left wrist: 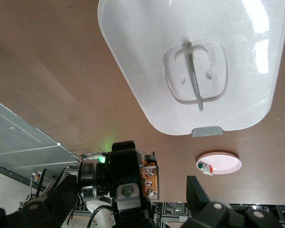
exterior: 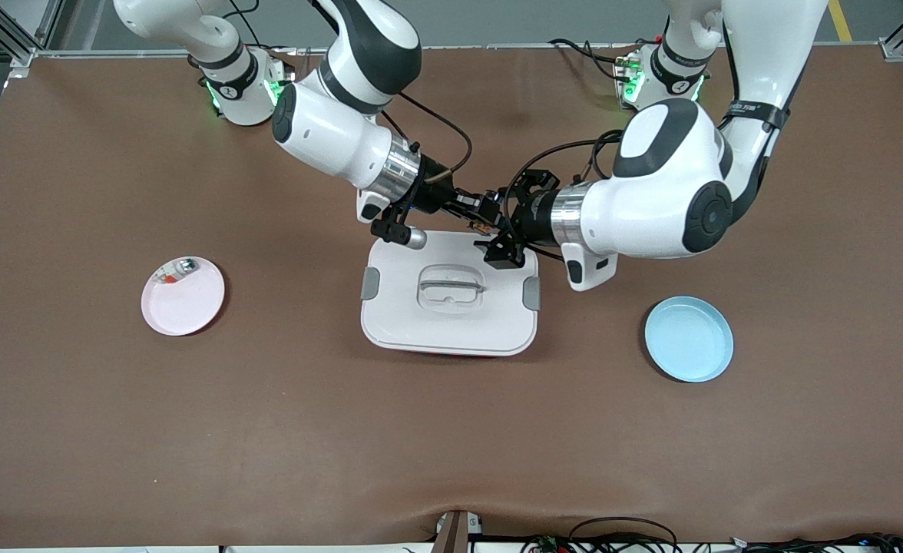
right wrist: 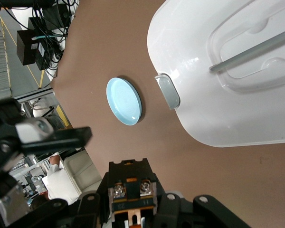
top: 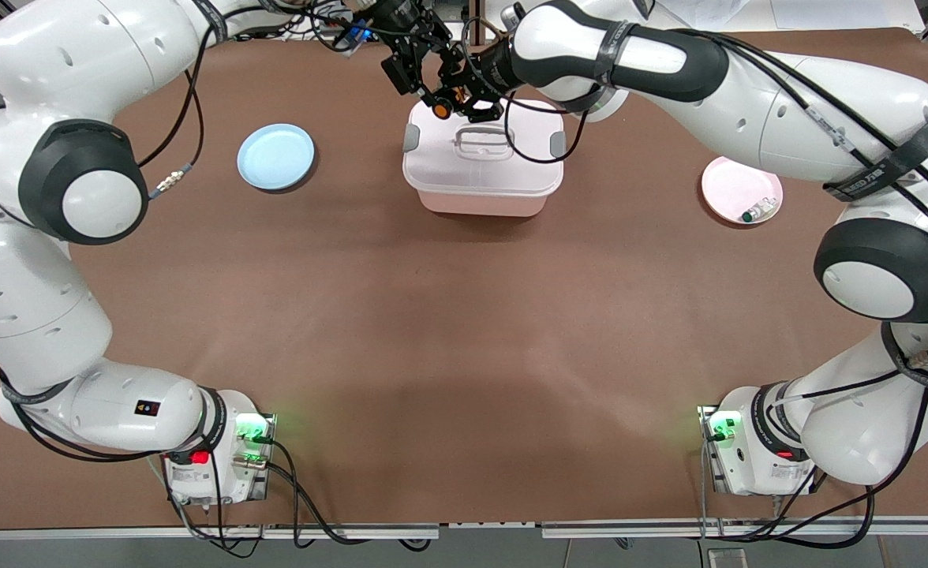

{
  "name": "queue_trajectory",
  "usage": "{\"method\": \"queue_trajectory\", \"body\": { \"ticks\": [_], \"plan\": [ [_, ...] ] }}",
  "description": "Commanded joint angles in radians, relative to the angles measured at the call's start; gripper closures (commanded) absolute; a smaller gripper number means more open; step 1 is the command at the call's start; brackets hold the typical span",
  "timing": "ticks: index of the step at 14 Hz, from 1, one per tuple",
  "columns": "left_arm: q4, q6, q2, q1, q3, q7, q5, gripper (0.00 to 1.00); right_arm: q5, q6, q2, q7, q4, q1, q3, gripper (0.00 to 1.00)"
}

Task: Transfer orange switch to right arm and place
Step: 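Carry the switch to the white plate while the left gripper withdraws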

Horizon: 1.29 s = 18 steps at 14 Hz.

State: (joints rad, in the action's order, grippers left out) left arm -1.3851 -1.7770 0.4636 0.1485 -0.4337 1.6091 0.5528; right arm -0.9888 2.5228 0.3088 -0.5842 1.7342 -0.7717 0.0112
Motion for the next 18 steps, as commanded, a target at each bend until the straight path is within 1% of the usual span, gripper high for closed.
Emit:
{"method": "queue_trajectory", "body": {
  "ticks": [1,3,6,7,8,10,12,14,16,18],
  "plan": [
    [0.044,0.008,-0.006,-0.007,0.022,-0.006,-0.068,0.00,0.091,-0.114,-0.051,-0.011,0.001,0.009,0.024,1.00],
    [0.066,0.008,-0.008,-0.007,0.030,-0.037,-0.164,0.00,0.178,-0.189,-0.072,-0.006,-0.001,0.009,0.048,1.00],
    [0.066,0.008,-0.014,-0.010,0.030,-0.138,-0.318,0.00,0.209,-0.271,-0.103,0.000,0.001,0.011,0.081,1.00],
    [0.066,0.008,-0.031,-0.015,0.030,-0.170,-0.380,0.00,0.247,-0.313,-0.114,0.001,-0.001,0.009,0.094,1.00],
    [0.064,0.008,-0.042,-0.026,0.029,-0.223,-0.443,0.00,0.309,-0.364,-0.129,0.009,-0.002,0.011,0.110,1.00],
    [0.063,0.011,-0.060,-0.070,0.027,-0.338,-0.531,0.00,0.393,-0.488,-0.152,0.071,-0.025,0.011,0.151,1.00],
    [0.058,0.022,-0.077,-0.122,0.029,-0.475,-0.563,0.00,0.487,-0.678,-0.158,0.221,-0.085,0.009,0.212,1.00],
    [0.058,0.060,-0.104,-0.182,0.029,-0.607,-0.580,0.00,0.605,-0.815,-0.162,0.355,-0.133,0.009,0.260,1.00],
    [0.058,0.100,-0.126,-0.234,0.029,-0.778,-0.605,0.00,0.669,-0.877,-0.181,0.479,-0.139,0.009,0.306,1.00],
    [0.058,0.138,-0.154,-0.292,0.029,-0.938,-0.610,0.00,0.740,-0.935,-0.197,0.651,-0.139,0.009,0.363,1.00]
  ]
}}
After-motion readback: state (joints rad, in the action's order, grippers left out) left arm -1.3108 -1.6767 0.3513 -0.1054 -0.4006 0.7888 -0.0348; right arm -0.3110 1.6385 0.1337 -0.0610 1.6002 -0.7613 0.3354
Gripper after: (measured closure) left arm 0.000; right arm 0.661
